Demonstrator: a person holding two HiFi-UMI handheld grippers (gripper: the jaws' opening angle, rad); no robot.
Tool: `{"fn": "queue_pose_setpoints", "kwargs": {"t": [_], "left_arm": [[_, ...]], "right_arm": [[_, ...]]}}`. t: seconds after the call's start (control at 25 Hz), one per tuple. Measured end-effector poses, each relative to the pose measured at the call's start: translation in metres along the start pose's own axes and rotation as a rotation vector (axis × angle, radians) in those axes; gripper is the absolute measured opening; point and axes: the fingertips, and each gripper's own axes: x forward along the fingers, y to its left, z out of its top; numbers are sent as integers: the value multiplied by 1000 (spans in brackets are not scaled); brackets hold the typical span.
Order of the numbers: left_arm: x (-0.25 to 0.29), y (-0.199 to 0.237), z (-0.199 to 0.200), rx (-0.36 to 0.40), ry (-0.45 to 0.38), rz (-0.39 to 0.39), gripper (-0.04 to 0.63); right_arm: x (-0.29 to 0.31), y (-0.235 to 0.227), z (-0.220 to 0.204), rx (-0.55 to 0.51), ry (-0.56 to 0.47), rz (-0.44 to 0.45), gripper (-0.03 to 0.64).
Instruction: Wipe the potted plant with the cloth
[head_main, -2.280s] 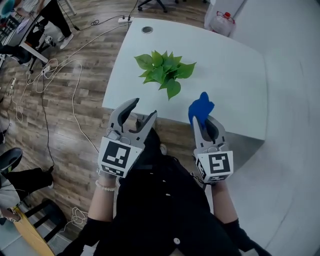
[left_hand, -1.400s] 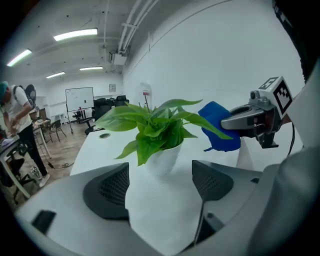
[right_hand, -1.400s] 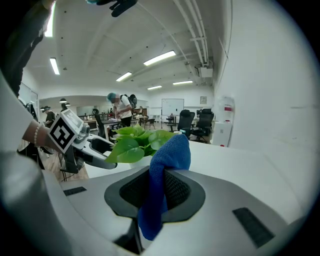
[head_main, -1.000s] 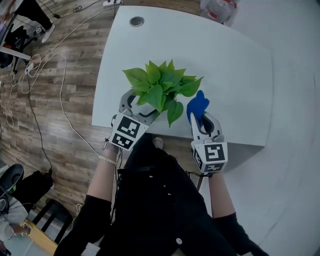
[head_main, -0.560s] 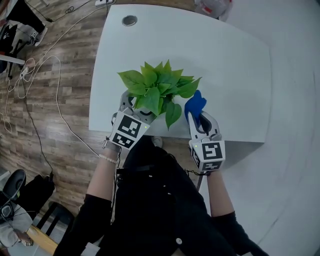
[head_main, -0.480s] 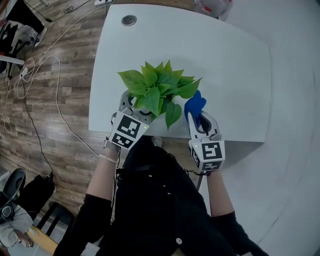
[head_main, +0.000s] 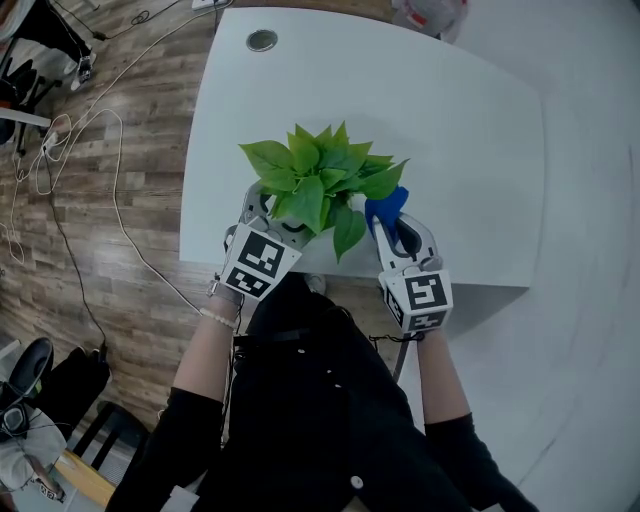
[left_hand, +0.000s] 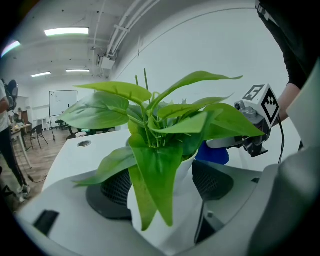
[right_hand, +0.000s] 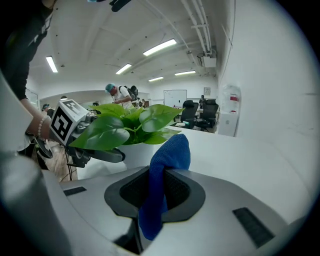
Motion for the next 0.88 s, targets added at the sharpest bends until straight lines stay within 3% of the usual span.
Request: {"fn": "queue_pose_setpoints", "kwargs": {"t": [0.48, 0.88], "left_arm": [[3, 0, -16, -22, 23, 11, 387], [1, -1, -15, -21, 35, 3, 380]], "right_arm": [[58, -12, 22, -126, -27, 177, 84], [88, -16, 62, 134, -114, 305, 84]]}}
